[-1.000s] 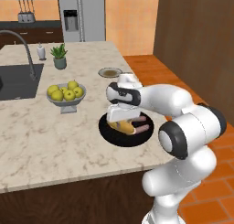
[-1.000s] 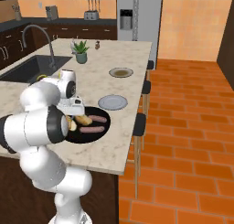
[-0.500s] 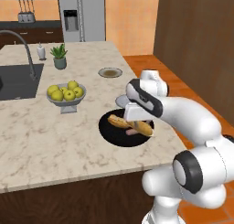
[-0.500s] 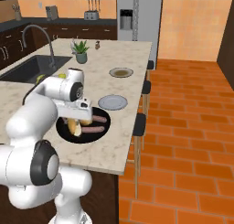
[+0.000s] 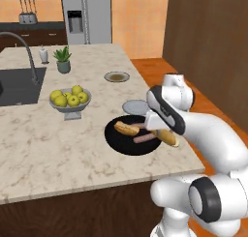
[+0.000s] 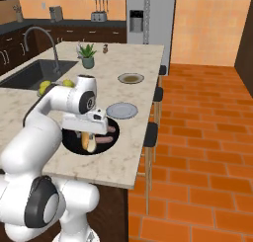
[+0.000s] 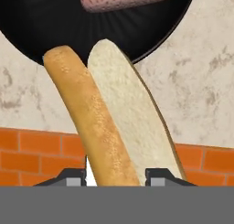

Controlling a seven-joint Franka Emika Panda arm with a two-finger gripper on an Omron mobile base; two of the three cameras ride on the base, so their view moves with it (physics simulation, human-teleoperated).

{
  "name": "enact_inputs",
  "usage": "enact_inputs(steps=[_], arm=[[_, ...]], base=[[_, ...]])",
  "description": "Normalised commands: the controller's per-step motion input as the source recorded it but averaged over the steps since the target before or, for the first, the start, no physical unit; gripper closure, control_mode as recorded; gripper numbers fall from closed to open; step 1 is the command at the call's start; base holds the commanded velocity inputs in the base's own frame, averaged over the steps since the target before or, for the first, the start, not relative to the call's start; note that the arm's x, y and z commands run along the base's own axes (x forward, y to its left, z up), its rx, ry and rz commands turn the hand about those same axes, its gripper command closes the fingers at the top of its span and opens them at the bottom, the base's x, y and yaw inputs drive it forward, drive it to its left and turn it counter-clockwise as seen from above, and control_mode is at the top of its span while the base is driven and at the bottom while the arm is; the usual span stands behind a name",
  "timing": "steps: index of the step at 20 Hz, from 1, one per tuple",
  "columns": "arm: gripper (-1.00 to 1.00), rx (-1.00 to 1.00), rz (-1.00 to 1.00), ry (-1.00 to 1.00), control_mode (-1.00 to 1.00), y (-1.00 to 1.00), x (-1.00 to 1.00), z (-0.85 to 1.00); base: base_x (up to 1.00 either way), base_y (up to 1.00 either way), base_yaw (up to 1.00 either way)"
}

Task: Place one bun and one sausage from the bowl on each plate.

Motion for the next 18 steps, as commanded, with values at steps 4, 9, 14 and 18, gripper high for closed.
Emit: enact_inputs(steps=[4, 9, 14, 18], arm=[[1.00, -0.18, -0.10, -0.01, -1.00, 0.00, -0.01, 0.00], [1.00, -0.05, -0.14, 0.00, -1.00, -0.38, 0.00, 0.03], [1.00, 0.00, 0.00, 0.00, -1.00, -0.37, 0.00, 0.00], [1.00, 0.00, 0.00, 0.00, 1.00, 0.00, 0.00, 0.00]], base=[[0.00, 0.00, 0.00], [0.00, 0.00, 0.00], [0.00, 0.00, 0.00], [-0.60, -0.69, 0.07]])
